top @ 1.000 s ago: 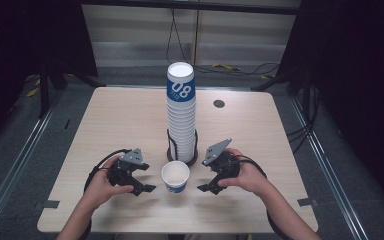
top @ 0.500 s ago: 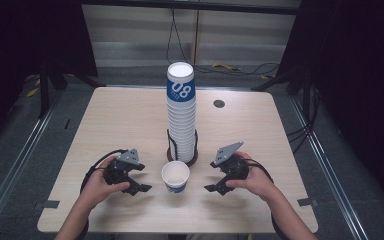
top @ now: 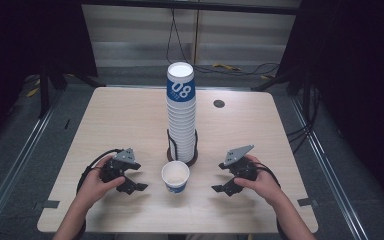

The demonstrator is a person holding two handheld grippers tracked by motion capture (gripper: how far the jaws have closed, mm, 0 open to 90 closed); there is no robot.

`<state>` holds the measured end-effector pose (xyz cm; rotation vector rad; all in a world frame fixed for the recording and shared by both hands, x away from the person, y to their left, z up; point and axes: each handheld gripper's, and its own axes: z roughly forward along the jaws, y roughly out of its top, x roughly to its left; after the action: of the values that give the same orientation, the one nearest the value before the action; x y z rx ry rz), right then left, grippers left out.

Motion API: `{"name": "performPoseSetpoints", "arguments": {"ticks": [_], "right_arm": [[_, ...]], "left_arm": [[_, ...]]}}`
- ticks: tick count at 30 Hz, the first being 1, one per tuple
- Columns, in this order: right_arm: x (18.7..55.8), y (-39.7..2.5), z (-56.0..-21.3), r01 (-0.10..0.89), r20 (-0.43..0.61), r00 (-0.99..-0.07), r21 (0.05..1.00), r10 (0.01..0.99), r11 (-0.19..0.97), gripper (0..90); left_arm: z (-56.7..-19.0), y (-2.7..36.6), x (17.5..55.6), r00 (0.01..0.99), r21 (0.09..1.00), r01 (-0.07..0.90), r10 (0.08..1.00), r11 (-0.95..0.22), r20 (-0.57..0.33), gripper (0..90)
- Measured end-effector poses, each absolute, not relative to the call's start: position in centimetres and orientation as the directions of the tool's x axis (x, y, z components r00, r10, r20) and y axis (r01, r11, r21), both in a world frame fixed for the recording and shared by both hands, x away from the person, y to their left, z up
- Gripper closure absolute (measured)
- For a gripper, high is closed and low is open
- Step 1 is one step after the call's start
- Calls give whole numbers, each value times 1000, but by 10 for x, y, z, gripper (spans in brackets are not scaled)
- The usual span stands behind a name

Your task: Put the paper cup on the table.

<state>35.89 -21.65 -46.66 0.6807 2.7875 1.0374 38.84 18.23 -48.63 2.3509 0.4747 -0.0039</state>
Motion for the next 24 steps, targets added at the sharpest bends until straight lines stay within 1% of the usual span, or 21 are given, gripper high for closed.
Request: {"name": "performPoseSetpoints", "arguments": {"ticks": [8, 9, 11, 13, 24], "right_arm": [[356, -232, -470, 406, 77, -874, 656, 479, 636, 130], [355, -234, -471, 408, 73, -872, 655, 485, 636, 131], [355, -238, -472, 418, 80, -866, 656, 493, 628, 131], [354, -241, -473, 420, 77, -864, 655, 498, 628, 131], [351, -260, -479, 447, 80, -838, 669, 540, 595, 131]], "left_arm": [[-490, 188, 390, 928, 667, 349, 340, -658, -151, 163], [-490, 189, 391, 934, 658, 336, 328, -674, -141, 163], [-491, 189, 390, 929, 664, 347, 340, -663, -146, 163], [-492, 190, 391, 934, 659, 336, 330, -672, -140, 163], [-497, 200, 393, 928, 653, 350, 342, -672, -145, 163]]}}
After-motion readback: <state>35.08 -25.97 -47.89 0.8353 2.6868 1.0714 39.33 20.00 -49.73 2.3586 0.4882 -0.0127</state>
